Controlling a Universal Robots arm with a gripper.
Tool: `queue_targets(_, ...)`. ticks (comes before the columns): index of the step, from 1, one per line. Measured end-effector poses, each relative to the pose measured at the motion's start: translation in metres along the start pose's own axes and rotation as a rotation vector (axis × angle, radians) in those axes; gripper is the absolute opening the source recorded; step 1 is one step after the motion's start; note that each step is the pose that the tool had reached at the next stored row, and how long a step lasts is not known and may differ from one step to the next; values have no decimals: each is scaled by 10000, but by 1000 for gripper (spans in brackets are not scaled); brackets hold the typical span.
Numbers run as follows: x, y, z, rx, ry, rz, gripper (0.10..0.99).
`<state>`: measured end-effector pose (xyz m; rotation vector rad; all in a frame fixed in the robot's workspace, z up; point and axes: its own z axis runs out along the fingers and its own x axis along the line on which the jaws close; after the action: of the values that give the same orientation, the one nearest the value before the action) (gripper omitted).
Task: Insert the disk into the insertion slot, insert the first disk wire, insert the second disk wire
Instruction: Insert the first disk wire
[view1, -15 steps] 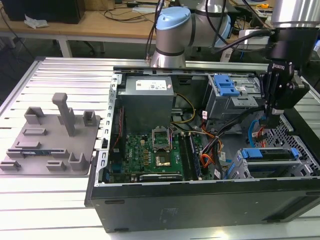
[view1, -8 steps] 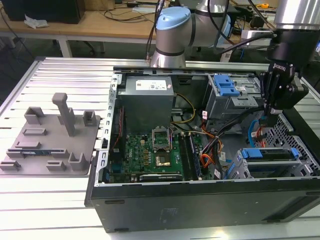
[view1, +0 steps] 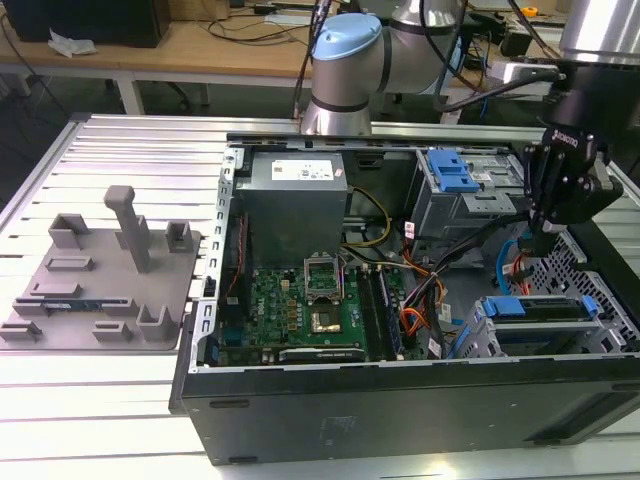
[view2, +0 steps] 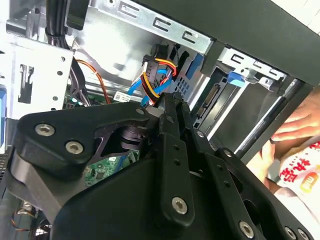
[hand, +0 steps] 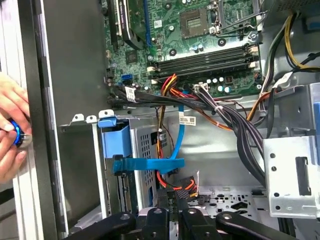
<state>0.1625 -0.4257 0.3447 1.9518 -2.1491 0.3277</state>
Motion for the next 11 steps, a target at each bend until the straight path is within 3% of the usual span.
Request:
queue_targets(3,56,-45,19,-43,-299,-9,169)
queue_targets(11,212,-88,67,-97,-770,-17,169)
